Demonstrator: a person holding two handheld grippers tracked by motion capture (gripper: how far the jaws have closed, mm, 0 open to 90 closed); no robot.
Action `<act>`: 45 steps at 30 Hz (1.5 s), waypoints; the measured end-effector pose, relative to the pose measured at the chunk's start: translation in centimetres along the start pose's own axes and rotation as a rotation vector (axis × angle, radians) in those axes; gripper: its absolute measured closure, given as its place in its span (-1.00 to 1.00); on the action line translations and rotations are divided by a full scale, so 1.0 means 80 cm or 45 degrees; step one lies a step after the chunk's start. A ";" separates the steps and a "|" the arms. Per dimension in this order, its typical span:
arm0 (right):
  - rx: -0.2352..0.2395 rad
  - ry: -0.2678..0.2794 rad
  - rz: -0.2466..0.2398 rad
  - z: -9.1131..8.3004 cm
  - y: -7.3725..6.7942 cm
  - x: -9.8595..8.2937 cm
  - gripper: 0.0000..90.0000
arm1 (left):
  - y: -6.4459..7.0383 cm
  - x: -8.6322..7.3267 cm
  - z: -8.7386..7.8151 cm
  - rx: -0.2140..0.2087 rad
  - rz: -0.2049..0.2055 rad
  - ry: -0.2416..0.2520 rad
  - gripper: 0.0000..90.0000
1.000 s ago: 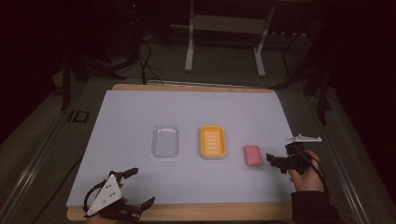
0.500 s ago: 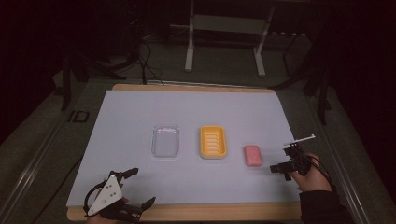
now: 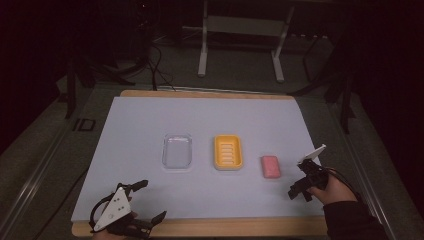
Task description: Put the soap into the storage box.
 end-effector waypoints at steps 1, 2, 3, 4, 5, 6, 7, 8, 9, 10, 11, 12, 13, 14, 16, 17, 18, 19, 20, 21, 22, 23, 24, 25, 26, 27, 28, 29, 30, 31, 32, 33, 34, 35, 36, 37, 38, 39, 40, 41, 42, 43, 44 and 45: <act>0.004 -0.019 0.000 0.000 -0.001 -0.002 -0.53 | 0.000 0.000 0.000 0.000 -0.001 0.002 -1.00; 0.006 -0.035 -0.005 0.000 -0.003 -0.003 -0.53 | 0.000 0.000 0.000 0.000 0.000 0.000 -1.00; 0.005 -0.049 -0.021 0.001 -0.003 -0.004 -0.53 | 0.000 0.000 0.000 0.000 0.001 0.000 -1.00; 0.000 -0.072 -0.023 0.001 -0.004 -0.006 -0.53 | 0.000 0.000 0.000 -0.001 0.000 0.000 -1.00; -0.002 -0.086 -0.029 0.001 -0.006 -0.007 -0.53 | 0.000 0.000 0.001 0.000 0.001 0.000 -1.00; -0.005 -0.098 -0.038 0.002 -0.007 -0.007 -0.53 | 0.000 0.000 0.001 0.000 0.000 0.000 -1.00; -0.001 -0.110 -0.035 0.002 -0.009 -0.008 -0.54 | 0.000 0.000 0.001 0.001 0.000 0.000 -1.00; -0.002 -0.112 -0.041 0.002 -0.010 -0.007 -0.54 | 0.000 0.000 0.000 0.001 0.000 0.000 -1.00; -0.007 -0.117 -0.032 0.002 -0.011 -0.007 -0.55 | 0.000 0.000 0.000 0.002 -0.001 0.000 -1.00; -0.006 -0.124 -0.020 0.001 -0.013 -0.007 -0.55 | 0.000 0.000 0.000 0.002 -0.001 0.000 -1.00; -0.007 -0.122 -0.025 0.001 -0.014 -0.006 -0.55 | 0.000 0.000 0.000 0.002 -0.001 -0.001 -1.00; -0.014 -0.128 -0.019 0.001 -0.016 -0.006 -0.55 | 0.000 0.000 0.000 0.002 -0.001 0.000 -1.00; -0.018 -0.137 -0.017 0.001 -0.017 -0.006 -0.55 | 0.000 0.000 0.000 0.002 -0.001 -0.001 -1.00; -0.023 -0.144 -0.014 0.001 -0.019 -0.005 -0.55 | 0.000 0.000 0.000 0.002 -0.001 0.000 -1.00; -0.039 -0.145 -0.013 0.001 -0.022 -0.003 -0.55 | 0.000 0.000 0.000 0.003 -0.001 -0.001 -1.00; -0.049 -0.140 -0.015 0.001 -0.023 -0.001 -0.55 | 0.000 0.000 0.000 0.003 -0.001 -0.001 -1.00; -0.057 -0.135 -0.013 0.000 -0.025 0.001 -0.55 | 0.000 0.000 0.000 0.003 -0.001 0.000 -1.00; -0.058 -0.132 -0.014 0.001 -0.027 0.003 -0.55 | 0.000 0.000 0.000 0.003 -0.002 0.001 -1.00; -0.059 -0.138 -0.020 0.001 -0.029 0.004 -0.54 | 0.000 0.000 0.000 0.003 -0.002 0.001 -1.00; -0.060 -0.139 -0.023 0.001 -0.031 0.006 -0.55 | 0.000 0.000 0.000 0.004 -0.002 0.000 -1.00; -0.065 -0.143 -0.024 0.002 -0.033 0.007 -0.54 | 0.000 0.000 0.000 0.003 -0.002 0.000 -1.00; -0.071 -0.149 -0.028 0.003 -0.035 0.008 -0.54 | 0.000 0.000 0.000 0.004 -0.002 0.000 -1.00; -0.068 -0.153 -0.033 0.004 -0.037 0.009 -0.55 | 0.000 0.000 0.000 0.003 -0.002 0.000 -1.00; -0.075 -0.149 -0.045 0.005 -0.038 0.011 -0.57 | 0.000 0.000 0.000 0.003 -0.002 0.001 -1.00; -0.079 -0.143 -0.050 0.005 -0.040 0.014 -0.57 | 0.000 0.000 0.000 0.002 -0.002 0.001 -1.00; -0.079 -0.146 -0.057 0.006 -0.042 0.015 -0.61 | 0.000 0.000 0.000 0.001 -0.002 0.001 -1.00; -0.082 -0.143 -0.071 0.006 -0.044 0.017 -0.66 | 0.000 0.000 0.000 0.001 -0.002 0.000 -1.00; -0.080 -0.135 -0.080 0.006 -0.046 0.019 -0.67 | 0.000 0.000 0.000 0.001 -0.002 0.001 -1.00; -0.083 -0.129 -0.085 0.006 -0.047 0.021 -0.70 | 0.000 0.000 0.000 0.000 -0.003 0.001 -1.00; -0.083 -0.120 -0.089 0.006 -0.048 0.023 -0.70 | 0.000 0.000 -0.001 0.000 -0.003 0.002 -1.00; -0.089 -0.114 -0.089 0.006 -0.049 0.025 -0.70 | 0.000 0.000 0.000 -0.001 -0.004 0.002 -1.00; -0.099 -0.104 -0.087 0.005 -0.049 0.028 -0.70 | 0.000 0.000 0.000 -0.002 -0.005 0.003 -1.00; -0.101 -0.087 -0.088 0.004 -0.049 0.032 -0.70 | 0.000 0.000 0.000 -0.002 -0.005 0.003 -1.00; -0.092 -0.081 -0.085 0.003 -0.050 0.034 -0.70 | 0.000 0.000 0.000 -0.003 -0.005 0.004 -1.00; -0.086 -0.075 -0.082 0.002 -0.052 0.037 -0.71 | 0.000 0.000 0.000 -0.003 -0.005 0.004 -1.00; -0.079 -0.064 -0.079 0.001 -0.053 0.040 -0.71 | 0.000 0.000 0.000 -0.004 -0.006 0.003 -1.00; -0.075 -0.056 -0.079 0.000 -0.054 0.043 -0.71 | 0.000 0.000 0.000 -0.003 -0.006 0.004 -1.00; -0.072 -0.062 -0.077 -0.001 -0.055 0.045 -0.72 | 0.000 0.000 0.000 -0.003 -0.007 0.005 -1.00; -0.076 -0.052 -0.075 -0.001 -0.056 0.048 -0.73 | 0.000 0.000 0.000 -0.003 -0.007 0.005 -1.00; -0.077 -0.048 -0.074 -0.001 -0.057 0.051 -0.73 | 0.000 0.000 0.000 -0.003 -0.007 0.005 -1.00; -0.082 -0.042 -0.072 -0.002 -0.058 0.054 -0.73 | 0.000 0.000 0.000 -0.003 -0.008 0.005 -1.00; -0.097 -0.030 -0.070 -0.003 -0.058 0.058 -0.72 | 0.000 0.000 0.000 -0.003 -0.008 0.005 -1.00; -0.105 -0.032 -0.063 -0.004 -0.060 0.060 -0.72 | 0.000 0.000 0.000 -0.003 -0.007 0.004 -1.00; -0.112 -0.027 -0.062 -0.005 -0.061 0.063 -0.70 | 0.000 0.000 0.000 -0.004 -0.007 0.005 -1.00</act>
Point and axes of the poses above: each handheld gripper's, and its own axes: z roughly forward along the jaws, x roughly out of its top, y roughly to its right, the point moved 10 cm from there along z, roughly forward along the jaws, and after that the axes turned 6 degrees about -y, right-handed, at the moved point
